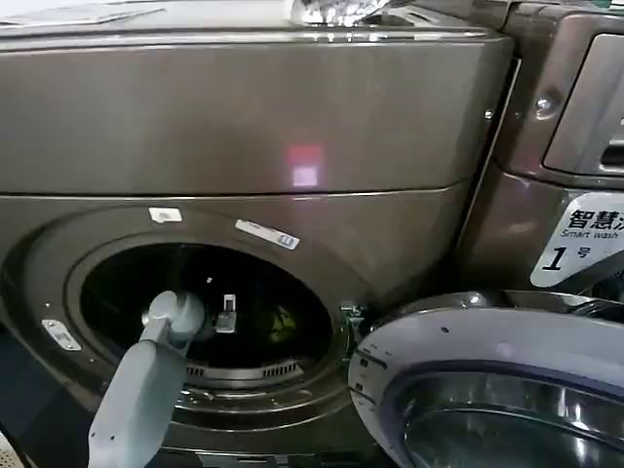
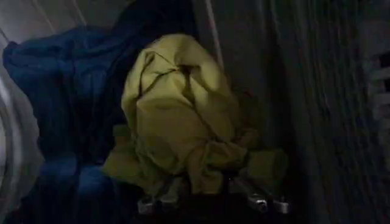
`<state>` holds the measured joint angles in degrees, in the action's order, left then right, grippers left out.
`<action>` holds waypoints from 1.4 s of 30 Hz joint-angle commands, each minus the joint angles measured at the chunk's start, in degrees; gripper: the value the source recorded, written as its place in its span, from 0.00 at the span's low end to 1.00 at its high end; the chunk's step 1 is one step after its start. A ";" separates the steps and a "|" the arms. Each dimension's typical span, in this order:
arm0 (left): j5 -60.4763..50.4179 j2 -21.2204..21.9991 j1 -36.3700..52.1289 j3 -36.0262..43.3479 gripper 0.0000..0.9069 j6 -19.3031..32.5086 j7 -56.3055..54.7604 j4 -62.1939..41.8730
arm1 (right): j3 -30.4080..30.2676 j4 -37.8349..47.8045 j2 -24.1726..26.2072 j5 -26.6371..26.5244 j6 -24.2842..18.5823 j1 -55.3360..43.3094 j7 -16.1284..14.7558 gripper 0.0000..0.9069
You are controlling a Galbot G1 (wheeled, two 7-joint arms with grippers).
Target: Grasp the clothes from the dryer.
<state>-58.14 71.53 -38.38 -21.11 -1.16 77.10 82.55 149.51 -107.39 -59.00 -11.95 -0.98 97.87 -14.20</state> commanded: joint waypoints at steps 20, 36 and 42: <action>21.89 -1.22 -2.22 1.99 0.00 -21.73 -29.78 10.77 | 0.27 0.53 0.16 -1.11 -0.10 0.17 0.04 1.00; 47.95 2.66 -11.12 1.07 0.00 -25.93 -64.16 19.39 | -0.02 0.62 0.26 -1.18 -0.04 -0.23 0.16 1.00; 53.37 5.22 -17.03 -1.70 0.00 -22.03 -68.53 22.90 | 0.45 0.90 0.30 -1.20 -0.08 -0.12 0.20 1.00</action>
<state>-17.73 74.18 -48.24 -20.87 -24.74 22.94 100.20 149.81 -106.52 -58.74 -13.13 -1.04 97.70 -14.08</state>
